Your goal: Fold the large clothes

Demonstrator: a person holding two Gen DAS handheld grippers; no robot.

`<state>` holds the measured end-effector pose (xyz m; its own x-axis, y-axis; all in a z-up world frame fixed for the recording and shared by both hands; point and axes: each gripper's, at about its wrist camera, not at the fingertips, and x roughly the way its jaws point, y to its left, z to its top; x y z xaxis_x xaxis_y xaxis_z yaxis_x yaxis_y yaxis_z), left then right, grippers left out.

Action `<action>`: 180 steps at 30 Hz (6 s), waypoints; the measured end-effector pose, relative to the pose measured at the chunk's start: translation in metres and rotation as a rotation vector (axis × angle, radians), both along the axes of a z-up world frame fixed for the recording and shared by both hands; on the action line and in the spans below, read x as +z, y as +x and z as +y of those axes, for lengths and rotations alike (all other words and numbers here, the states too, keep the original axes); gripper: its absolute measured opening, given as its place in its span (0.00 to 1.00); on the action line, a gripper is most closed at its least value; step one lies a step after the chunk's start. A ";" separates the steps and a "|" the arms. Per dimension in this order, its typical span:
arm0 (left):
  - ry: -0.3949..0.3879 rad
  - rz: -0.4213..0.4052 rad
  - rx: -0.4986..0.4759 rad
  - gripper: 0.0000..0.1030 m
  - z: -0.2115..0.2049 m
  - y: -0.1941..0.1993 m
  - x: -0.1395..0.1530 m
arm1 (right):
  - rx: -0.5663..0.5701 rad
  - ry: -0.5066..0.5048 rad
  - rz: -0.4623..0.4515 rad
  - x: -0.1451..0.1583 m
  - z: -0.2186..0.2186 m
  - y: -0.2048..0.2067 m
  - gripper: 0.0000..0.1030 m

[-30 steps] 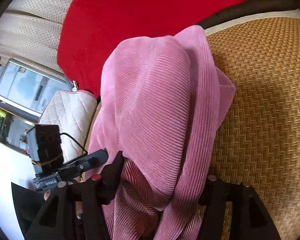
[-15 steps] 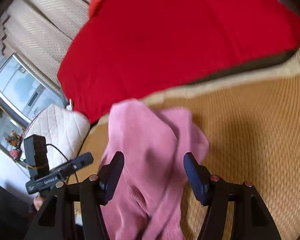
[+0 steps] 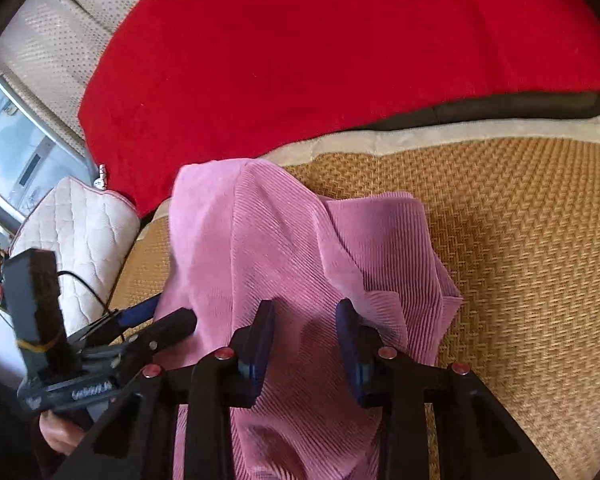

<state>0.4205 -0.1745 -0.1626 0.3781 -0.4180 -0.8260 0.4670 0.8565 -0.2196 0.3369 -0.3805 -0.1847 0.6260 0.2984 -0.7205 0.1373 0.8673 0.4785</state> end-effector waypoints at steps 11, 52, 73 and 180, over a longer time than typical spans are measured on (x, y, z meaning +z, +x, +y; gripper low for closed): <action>0.007 -0.178 -0.005 0.81 0.064 -0.083 0.041 | 0.143 -0.066 -0.126 0.058 0.033 -0.102 0.37; 0.133 -0.794 0.272 0.99 0.087 -0.305 0.212 | -0.135 -0.488 -0.245 0.197 0.117 -0.306 0.65; 0.065 -0.900 0.277 0.99 0.100 -0.356 0.257 | -0.361 -0.728 -0.405 0.264 0.138 -0.376 0.65; 0.102 -0.788 0.294 0.99 0.107 -0.335 0.221 | -0.345 -0.771 -0.274 0.222 0.139 -0.348 0.66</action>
<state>0.0854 -0.0670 0.0581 0.9409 -0.1506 -0.3033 0.2065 0.9650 0.1615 -0.0114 -0.2418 0.0368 0.7713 -0.4451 -0.4549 0.4169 0.8934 -0.1673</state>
